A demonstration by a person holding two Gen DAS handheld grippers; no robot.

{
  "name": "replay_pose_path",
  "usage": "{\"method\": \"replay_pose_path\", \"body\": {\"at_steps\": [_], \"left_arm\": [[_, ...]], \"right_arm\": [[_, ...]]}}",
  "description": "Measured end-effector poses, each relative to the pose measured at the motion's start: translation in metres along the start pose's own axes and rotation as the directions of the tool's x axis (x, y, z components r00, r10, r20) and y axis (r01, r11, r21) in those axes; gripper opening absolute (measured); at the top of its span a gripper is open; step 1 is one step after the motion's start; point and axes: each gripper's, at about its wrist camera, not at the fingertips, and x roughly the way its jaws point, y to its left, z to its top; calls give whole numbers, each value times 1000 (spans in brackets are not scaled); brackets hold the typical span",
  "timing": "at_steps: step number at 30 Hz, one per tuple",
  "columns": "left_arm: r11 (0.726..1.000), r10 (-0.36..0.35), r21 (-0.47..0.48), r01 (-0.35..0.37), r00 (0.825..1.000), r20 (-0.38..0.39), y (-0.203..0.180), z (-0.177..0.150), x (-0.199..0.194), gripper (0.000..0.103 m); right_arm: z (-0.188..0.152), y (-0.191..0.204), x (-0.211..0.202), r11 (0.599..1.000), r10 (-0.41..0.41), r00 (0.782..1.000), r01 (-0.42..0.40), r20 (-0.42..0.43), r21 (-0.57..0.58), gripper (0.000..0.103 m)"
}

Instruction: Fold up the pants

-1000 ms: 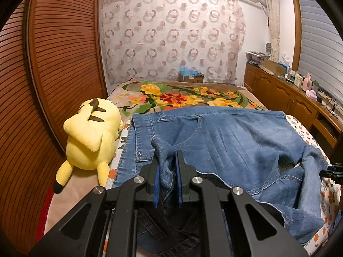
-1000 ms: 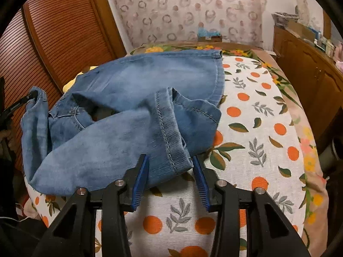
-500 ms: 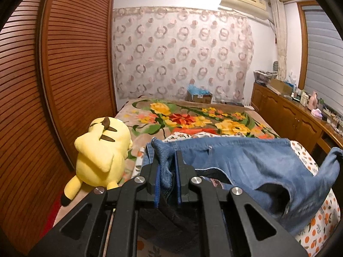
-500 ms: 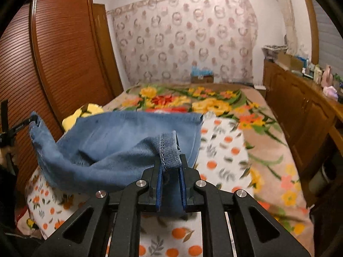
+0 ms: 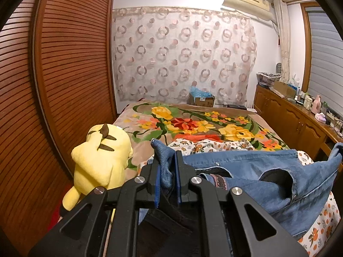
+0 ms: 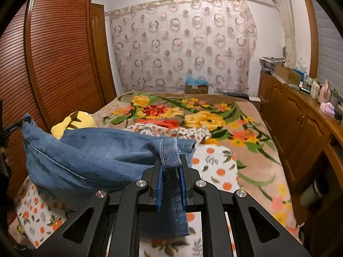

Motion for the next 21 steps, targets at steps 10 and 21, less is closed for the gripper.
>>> {"method": "replay_pose_path", "body": {"at_steps": [10,21], "left_arm": [[1000,18,20,-17,1000,-15,-2,30,51,12],[999,37,30,-34,996,-86,-6,30,108,12]], "right_arm": [[16,9,39,997,-56,998,54,-28,-53,13],[32,19,94,994,-88,991,81,-102,-71,13]]}}
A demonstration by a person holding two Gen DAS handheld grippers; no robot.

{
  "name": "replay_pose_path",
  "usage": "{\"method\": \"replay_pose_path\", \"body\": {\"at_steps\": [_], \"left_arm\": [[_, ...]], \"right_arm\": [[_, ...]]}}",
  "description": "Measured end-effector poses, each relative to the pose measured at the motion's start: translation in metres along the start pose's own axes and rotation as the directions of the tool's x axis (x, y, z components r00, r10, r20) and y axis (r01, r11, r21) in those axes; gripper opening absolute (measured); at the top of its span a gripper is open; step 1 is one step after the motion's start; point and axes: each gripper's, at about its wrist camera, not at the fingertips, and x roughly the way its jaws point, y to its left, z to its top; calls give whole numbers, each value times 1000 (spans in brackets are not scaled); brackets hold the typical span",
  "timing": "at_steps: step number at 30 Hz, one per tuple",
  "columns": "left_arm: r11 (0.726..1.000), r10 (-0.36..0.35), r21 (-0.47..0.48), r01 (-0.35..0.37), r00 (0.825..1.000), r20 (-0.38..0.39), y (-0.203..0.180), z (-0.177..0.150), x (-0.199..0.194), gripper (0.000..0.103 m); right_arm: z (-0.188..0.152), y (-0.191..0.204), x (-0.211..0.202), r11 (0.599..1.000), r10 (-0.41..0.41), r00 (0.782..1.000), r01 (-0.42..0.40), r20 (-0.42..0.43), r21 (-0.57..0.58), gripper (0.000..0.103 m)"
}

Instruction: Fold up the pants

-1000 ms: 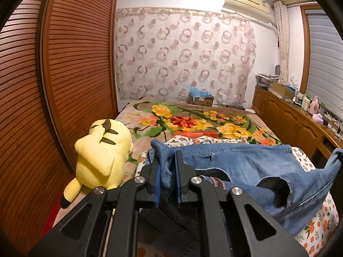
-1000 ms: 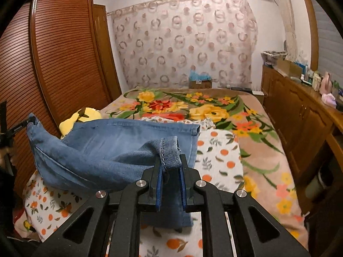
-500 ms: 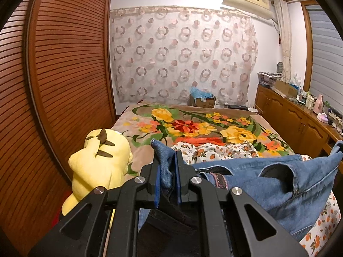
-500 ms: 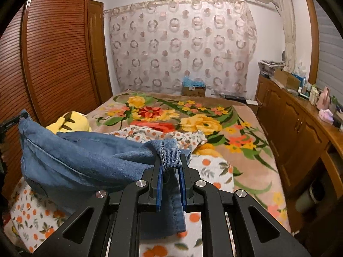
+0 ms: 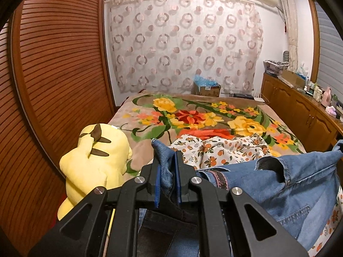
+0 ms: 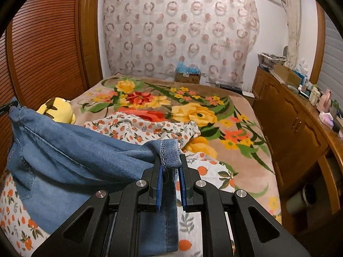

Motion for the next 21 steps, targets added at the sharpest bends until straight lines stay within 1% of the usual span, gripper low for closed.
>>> {"method": "replay_pose_path", "body": {"at_steps": [1,5,9,13,16,18,19,20,21], "left_arm": [[1000,0,-2,0,1000,-4,0,1,3,12],[1000,9,7,-9,1000,-21,-2,2,17,12],[1000,19,6,-19,998,-60,-3,0,33,12],[1000,13,-8,-14,996,-90,-1,-9,38,13],[1000,10,-8,-11,994,-108,0,-12,37,19],[1000,11,-3,-12,993,-115,2,-13,34,26],[1000,12,-2,-12,993,-117,3,-13,32,27],[1000,9,-2,-10,993,-116,3,-13,30,33],[1000,9,0,-9,994,-113,4,-12,27,41]], "right_arm": [[7,-4,3,1000,1,1000,-1,0,3,13],[12,-7,13,1000,1,1000,0,-14,8,13],[9,-7,29,1000,3,998,-2,-60,11,13],[13,-8,41,1000,10,995,-8,-98,17,13],[16,-6,42,1000,4,994,-3,-110,5,13],[21,-7,42,1000,2,994,-1,-114,8,13],[24,-9,43,1000,4,993,-2,-114,14,13],[25,-10,43,1000,7,993,-5,-114,20,13],[25,-11,42,1000,10,994,-7,-113,27,13]]}}
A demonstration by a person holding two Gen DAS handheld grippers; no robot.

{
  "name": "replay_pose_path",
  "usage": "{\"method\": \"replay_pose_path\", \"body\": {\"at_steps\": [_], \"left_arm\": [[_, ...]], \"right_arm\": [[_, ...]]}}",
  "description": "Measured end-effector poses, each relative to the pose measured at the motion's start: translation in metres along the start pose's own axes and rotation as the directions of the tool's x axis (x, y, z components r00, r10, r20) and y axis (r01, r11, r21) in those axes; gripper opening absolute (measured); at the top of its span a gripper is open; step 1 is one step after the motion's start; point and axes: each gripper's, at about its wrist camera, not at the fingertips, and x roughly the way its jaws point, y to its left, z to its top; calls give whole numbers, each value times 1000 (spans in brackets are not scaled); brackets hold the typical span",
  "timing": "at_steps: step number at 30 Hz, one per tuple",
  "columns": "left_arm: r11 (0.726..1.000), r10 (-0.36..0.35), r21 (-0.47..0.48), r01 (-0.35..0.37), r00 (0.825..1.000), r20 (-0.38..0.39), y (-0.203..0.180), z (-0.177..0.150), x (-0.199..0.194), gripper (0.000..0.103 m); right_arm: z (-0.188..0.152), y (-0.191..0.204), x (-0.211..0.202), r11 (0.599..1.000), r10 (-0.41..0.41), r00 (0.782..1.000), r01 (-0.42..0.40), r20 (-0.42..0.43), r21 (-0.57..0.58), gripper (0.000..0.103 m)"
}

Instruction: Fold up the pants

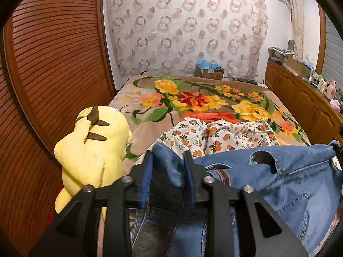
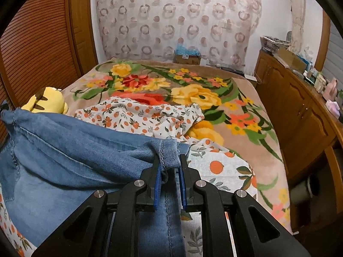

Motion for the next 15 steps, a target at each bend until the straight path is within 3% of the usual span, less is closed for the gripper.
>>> {"method": "replay_pose_path", "body": {"at_steps": [4,6,12,15], "left_arm": [[1000,-22,19,22,1000,16,1,1,-15,57],[999,-34,21,34,999,23,1,1,-20,72],[996,-78,53,77,997,18,-14,-8,-33,73],[994,-80,78,79,997,16,-25,-18,-38,73]], "right_arm": [[0,0,1,1000,-3,1000,3,-4,-1,13],[-1,1,2,1000,-10,1000,10,-8,-2,14],[-1,-1,-5,1000,-11,1000,11,13,24,36],[-8,0,-15,1000,-2,1000,2,23,18,37]]}}
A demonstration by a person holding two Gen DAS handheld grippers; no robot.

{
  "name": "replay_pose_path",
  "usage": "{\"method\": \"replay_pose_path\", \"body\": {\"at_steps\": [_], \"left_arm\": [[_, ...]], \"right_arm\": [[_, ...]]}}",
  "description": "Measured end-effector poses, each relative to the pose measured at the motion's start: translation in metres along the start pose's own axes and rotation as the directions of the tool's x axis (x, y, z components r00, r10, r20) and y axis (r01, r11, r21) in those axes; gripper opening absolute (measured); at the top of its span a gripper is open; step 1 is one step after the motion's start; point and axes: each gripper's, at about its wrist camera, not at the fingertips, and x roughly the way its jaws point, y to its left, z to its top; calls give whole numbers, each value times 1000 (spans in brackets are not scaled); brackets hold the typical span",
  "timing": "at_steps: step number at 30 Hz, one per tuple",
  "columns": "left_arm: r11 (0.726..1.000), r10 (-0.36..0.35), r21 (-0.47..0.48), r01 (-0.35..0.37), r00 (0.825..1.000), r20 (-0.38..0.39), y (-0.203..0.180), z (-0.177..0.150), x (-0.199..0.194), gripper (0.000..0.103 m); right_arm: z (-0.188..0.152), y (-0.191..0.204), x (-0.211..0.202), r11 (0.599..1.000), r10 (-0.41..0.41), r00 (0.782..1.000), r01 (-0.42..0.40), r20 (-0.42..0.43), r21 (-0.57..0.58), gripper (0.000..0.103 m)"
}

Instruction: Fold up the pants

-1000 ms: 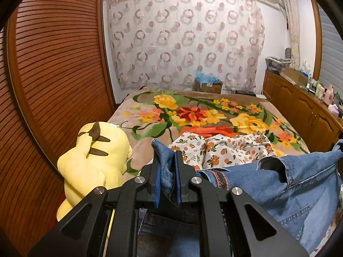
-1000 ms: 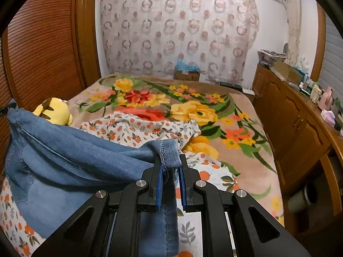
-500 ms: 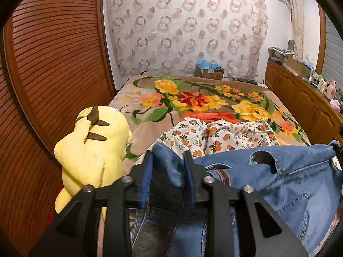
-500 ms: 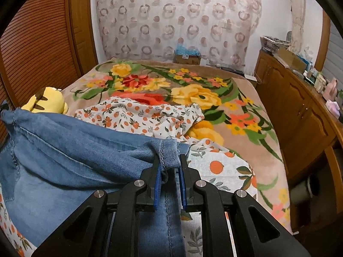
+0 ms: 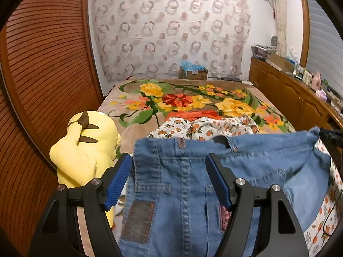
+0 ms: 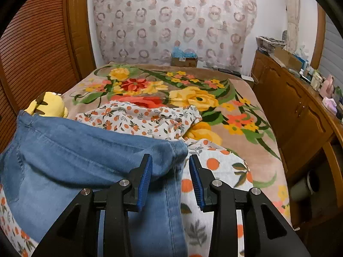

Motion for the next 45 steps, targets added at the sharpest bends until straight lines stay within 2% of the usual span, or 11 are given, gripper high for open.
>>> {"method": "replay_pose_path", "body": {"at_steps": [7,15,22,29,30,31,34,39,41,44,45], "left_arm": [[999,-39,32,40,999,-24,-20,-25,-11,73],[998,-55,19,56,997,-49,-23,-60,-30,73],[999,-41,-3,41,996,-75,-18,-82,-37,73],[999,-33,-21,31,995,-94,-8,-96,-41,73],[999,-32,-22,30,995,-95,-8,-98,-41,73],[999,-32,-24,30,995,-97,-8,-99,-41,73],[999,-28,-28,26,995,-98,-6,-102,-42,73],[999,-20,-40,17,996,-87,-1,-102,-45,73],[999,-16,-44,12,996,-84,2,-103,-46,73],[999,1,-46,-4,997,-82,9,-104,-47,73],[999,4,-48,-8,997,-81,11,-104,-47,73]], "right_arm": [[-31,-6,-33,1000,27,1000,-27,-4,11,39],[-72,-12,-64,999,38,998,-38,-57,9,43],[-70,-19,-50,996,57,996,-52,-63,74,43],[-65,-29,-28,976,154,985,-141,-71,167,43],[-64,-29,-27,975,164,984,-150,-72,166,32],[-63,-30,-27,975,172,982,-159,-73,158,13],[-64,-23,-42,979,171,984,-164,-50,121,5],[-65,-12,-82,982,171,985,-172,20,82,5],[-72,-9,-81,981,177,984,-177,-1,81,5],[-86,-5,-72,989,135,990,-132,-47,64,5],[-91,-5,-69,991,122,991,-118,-58,64,11]]}}
